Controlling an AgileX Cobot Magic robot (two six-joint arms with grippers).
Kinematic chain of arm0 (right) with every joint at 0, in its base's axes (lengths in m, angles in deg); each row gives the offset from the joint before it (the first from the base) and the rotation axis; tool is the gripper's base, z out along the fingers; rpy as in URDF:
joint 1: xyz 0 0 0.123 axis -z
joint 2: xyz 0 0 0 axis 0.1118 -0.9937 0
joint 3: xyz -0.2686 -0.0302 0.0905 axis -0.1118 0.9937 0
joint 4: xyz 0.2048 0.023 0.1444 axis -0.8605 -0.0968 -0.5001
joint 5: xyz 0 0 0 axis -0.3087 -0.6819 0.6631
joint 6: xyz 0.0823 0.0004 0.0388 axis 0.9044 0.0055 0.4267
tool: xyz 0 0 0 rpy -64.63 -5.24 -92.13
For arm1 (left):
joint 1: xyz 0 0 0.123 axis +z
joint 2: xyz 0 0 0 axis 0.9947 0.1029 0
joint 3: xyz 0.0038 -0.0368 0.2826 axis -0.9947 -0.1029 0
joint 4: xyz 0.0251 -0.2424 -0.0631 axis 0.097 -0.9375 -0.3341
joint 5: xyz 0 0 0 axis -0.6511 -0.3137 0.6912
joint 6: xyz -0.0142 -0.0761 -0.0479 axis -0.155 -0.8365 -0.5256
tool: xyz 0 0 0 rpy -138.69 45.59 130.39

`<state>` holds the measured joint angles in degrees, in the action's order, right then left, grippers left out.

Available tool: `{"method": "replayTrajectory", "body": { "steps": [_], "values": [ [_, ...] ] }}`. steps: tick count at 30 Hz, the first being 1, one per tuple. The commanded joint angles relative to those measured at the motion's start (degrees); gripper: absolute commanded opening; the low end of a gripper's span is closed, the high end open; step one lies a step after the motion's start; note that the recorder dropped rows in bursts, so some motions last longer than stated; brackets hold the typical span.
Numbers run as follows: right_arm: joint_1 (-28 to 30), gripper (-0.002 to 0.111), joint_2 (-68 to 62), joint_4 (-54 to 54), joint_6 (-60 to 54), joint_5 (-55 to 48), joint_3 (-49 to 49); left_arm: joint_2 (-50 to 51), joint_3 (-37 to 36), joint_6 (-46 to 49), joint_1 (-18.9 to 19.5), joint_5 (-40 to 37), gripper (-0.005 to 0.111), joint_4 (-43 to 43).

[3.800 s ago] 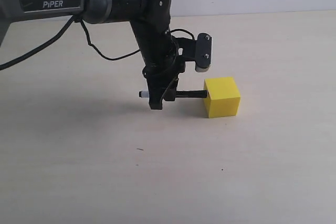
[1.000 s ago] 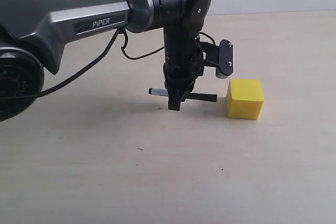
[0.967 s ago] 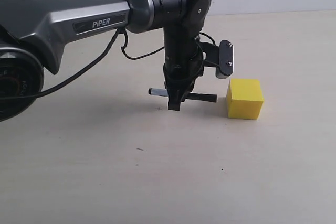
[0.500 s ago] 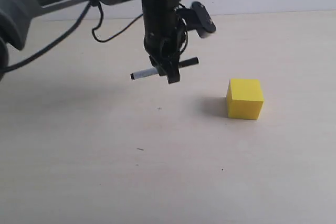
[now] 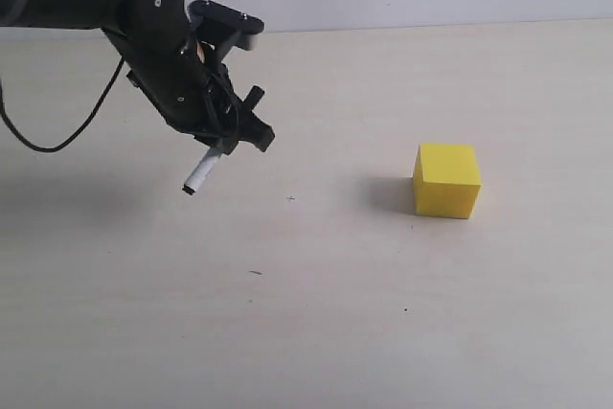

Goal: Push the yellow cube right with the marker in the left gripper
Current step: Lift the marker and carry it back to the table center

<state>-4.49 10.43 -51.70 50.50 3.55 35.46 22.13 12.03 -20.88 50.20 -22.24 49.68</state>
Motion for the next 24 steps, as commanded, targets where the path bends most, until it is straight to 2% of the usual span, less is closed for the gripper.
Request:
{"method": "replayTrajectory", "body": {
  "steps": [1, 4, 9, 11, 12, 15, 21, 24],
  "values": [
    [0.3, 0.0, 0.3, 0.1, -0.1, 0.3, 0.3, -4.3, -3.9, -4.7, 0.0, 1.6, 0.0, -9.4],
    [0.3, 0.0, 0.3, 0.1, -0.1, 0.3, 0.3, -4.3, -3.9, -1.9, 0.0, -3.3, 0.0, -13.4],
    [0.3, 0.0, 0.3, 0.1, -0.1, 0.3, 0.3, -4.3, -3.9, -1.9, 0.0, -0.9, 0.0, -24.1],
    [0.3, 0.0, 0.3, 0.1, -0.1, 0.3, 0.3, -4.2, -3.9, -6.2, 0.0, 1.4, 0.0, -26.4],
    [0.3, 0.0, 0.3, 0.1, -0.1, 0.3, 0.3, -3.6, -3.9, -11.1, 0.0, 2.6, 0.0, -26.7],
    [0.3, 0.0, 0.3, 0.1, 0.0, 0.3, 0.3, -0.6, -3.9, -16.1, -0.3, 2.6, 0.0, -25.7],
    [0.3, 0.0, 0.3, 0.1, 0.0, 0.3, 0.3, 5.0, -1.6, -18.0, -2.3, 5.1, 0.0, -25.6],
    [0.3, 0.0, 0.3, 0.1, 0.0, 0.3, 0.3, 7.2, 1.7, -25.0, -3.4, 0.8, 0.0, -18.0]
  ]
}}
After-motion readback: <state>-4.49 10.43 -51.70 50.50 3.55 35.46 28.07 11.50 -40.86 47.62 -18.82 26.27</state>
